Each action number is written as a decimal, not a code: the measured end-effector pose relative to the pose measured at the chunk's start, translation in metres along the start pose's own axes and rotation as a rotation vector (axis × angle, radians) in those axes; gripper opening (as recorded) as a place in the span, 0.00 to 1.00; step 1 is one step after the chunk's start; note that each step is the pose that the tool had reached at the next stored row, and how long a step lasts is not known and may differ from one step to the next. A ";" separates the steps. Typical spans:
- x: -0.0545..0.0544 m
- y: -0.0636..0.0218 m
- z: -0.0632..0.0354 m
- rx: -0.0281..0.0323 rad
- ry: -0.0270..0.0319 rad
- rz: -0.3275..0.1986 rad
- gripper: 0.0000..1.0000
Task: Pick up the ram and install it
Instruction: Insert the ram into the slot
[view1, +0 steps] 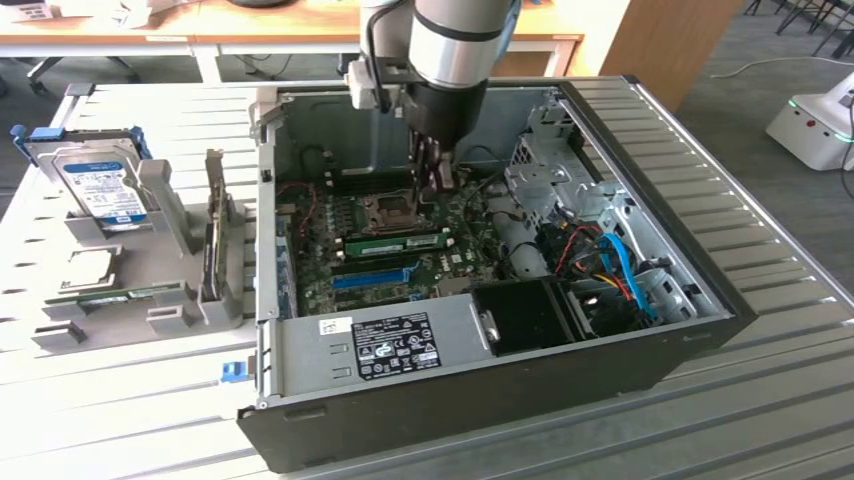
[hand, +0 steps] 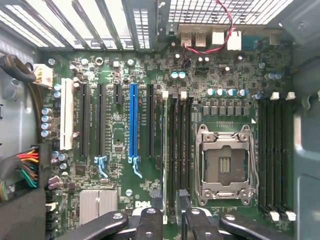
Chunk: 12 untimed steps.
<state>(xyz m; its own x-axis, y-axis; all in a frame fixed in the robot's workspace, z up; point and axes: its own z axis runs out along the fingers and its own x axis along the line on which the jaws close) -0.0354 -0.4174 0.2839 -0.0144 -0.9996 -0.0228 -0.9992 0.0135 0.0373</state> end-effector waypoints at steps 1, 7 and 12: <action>0.000 0.0001 -0.0016 0.0000 0.0000 0.000 0.25; 0.000 0.0003 -0.0096 0.0000 -0.0001 0.000 0.25; 0.000 0.0006 -0.0165 0.0000 0.0000 0.000 0.25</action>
<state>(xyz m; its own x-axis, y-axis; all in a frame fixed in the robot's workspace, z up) -0.0353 -0.4174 0.3005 -0.0144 -0.9996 -0.0228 -0.9992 0.0136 0.0373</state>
